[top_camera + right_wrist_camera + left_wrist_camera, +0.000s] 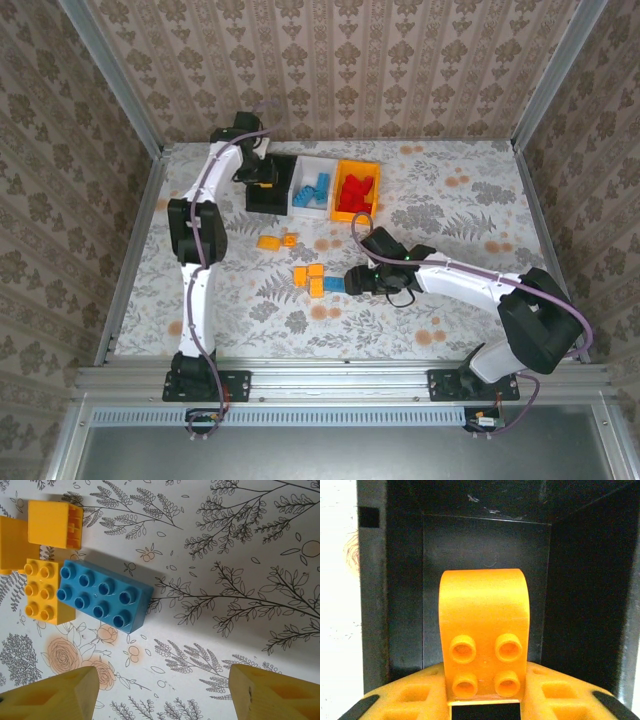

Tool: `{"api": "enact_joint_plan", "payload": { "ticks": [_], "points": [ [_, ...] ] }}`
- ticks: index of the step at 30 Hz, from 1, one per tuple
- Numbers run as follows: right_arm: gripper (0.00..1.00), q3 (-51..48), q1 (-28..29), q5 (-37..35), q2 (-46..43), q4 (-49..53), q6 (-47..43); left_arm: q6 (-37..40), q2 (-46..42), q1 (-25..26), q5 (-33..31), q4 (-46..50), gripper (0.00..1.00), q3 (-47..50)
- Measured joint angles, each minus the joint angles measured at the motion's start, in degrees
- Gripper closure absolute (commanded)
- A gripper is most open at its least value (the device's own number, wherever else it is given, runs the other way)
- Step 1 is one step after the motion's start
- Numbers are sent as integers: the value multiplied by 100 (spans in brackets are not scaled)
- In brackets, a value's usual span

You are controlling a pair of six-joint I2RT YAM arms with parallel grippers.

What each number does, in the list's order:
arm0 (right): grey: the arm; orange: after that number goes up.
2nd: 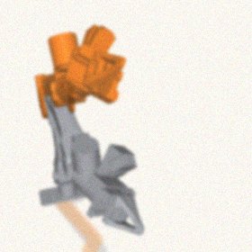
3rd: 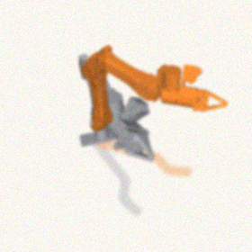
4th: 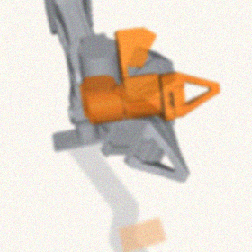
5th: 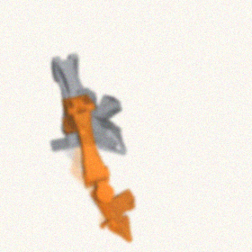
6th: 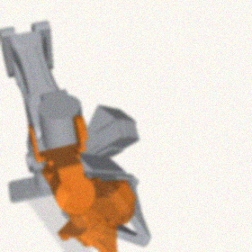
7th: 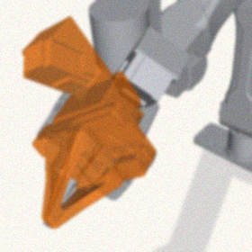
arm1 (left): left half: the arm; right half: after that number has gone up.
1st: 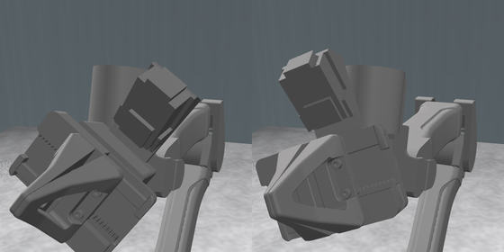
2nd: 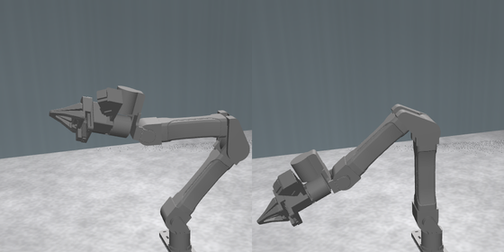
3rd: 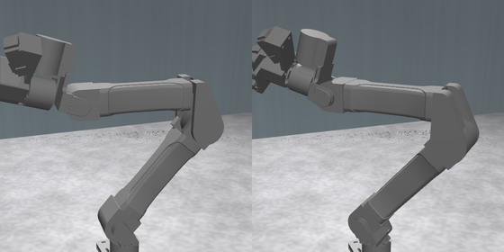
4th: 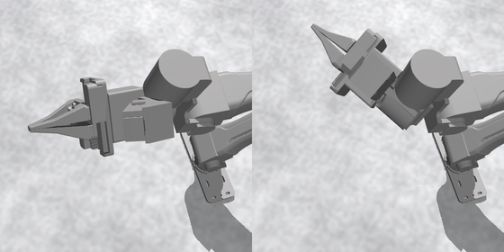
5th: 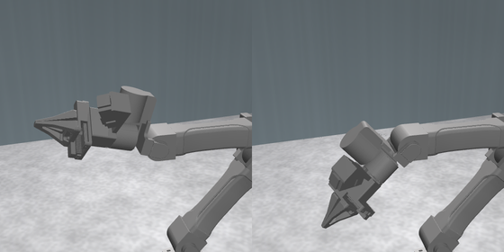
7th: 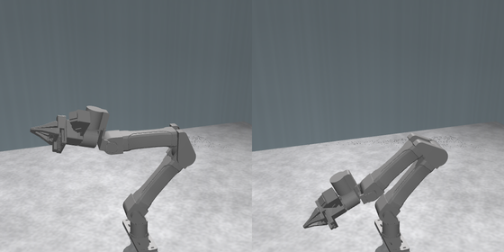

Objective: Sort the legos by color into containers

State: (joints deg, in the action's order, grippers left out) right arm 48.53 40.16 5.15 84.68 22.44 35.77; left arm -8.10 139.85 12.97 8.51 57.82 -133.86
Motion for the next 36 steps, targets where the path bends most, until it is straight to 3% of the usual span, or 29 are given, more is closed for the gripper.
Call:
{"api": "enact_joint_plan", "payload": {
  "ticks": [9, 17, 26, 36],
  "points": [
    [28, 2, 201, -192, 0, 55, 35, 44, 92, 7, 52, 68, 43, -81],
    [28, 66, 289, -258, 0, 111, 50, 42, -188, 9, 122, -42, 38, 389],
    [27, 254, 363, -341, 2, 289, 50, 20, -1423, 7, 208, -310, 33, 1606],
    [25, 1060, 363, -476, 321, 800, -28, -98, -3720, 7, 313, -800, 25, 3759]
  ]
}}
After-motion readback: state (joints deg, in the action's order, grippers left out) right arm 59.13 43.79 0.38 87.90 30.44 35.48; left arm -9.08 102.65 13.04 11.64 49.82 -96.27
